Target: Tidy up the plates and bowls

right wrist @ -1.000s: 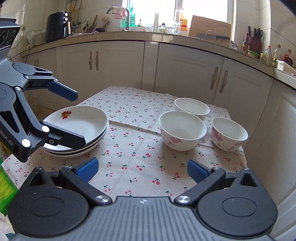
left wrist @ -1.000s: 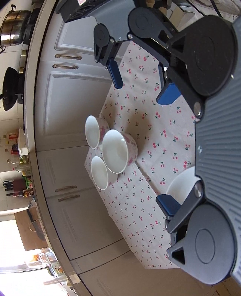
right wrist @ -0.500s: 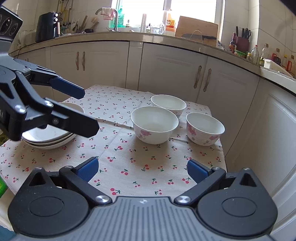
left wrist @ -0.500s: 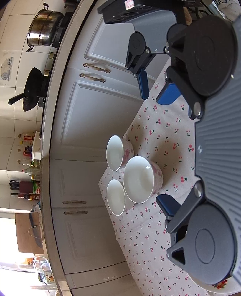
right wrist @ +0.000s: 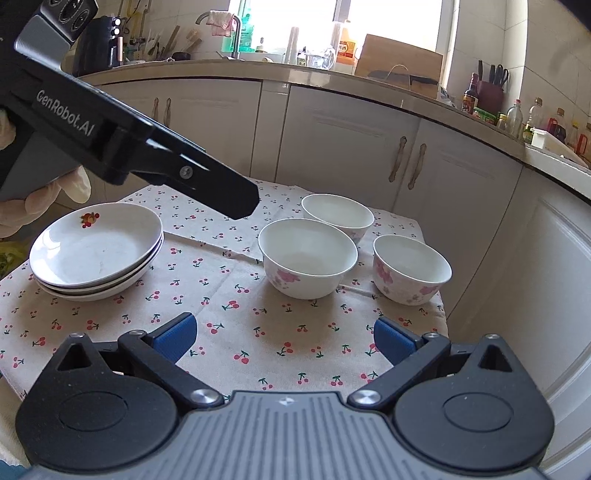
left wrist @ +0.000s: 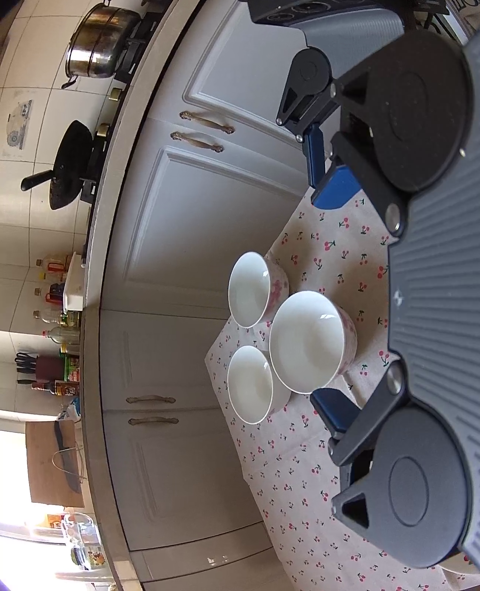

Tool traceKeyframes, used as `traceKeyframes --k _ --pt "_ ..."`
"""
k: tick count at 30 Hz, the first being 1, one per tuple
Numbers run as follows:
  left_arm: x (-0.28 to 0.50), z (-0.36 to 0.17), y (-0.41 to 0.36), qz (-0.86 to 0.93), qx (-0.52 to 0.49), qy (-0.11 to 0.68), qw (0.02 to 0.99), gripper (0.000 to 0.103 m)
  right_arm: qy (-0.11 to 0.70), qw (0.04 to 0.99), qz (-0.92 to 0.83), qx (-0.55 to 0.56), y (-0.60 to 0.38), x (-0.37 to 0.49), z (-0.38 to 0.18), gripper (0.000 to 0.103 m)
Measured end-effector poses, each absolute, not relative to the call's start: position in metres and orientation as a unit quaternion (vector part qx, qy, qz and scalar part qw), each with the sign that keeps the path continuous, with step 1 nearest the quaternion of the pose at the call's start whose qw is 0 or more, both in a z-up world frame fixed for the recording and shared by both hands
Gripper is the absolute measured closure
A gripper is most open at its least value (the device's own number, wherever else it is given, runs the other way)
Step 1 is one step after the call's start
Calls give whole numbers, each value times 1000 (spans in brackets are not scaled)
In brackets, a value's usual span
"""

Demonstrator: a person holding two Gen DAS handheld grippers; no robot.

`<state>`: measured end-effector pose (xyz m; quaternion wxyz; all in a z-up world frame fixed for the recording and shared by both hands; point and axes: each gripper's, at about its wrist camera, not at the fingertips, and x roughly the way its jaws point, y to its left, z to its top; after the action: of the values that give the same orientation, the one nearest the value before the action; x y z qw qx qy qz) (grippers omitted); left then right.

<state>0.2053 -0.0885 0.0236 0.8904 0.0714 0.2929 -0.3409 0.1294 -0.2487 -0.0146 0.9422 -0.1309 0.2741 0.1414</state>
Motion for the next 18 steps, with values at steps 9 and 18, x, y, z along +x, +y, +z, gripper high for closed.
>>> traceKeyframes --k 9,18 --pt "257 4 -103 -329 88 326 882 1 282 941 133 -132 -255 168 -27 0" --pt "315 -28 -117 -323 92 374 864 1 308 933 138 -127 -260 216 -47 0"
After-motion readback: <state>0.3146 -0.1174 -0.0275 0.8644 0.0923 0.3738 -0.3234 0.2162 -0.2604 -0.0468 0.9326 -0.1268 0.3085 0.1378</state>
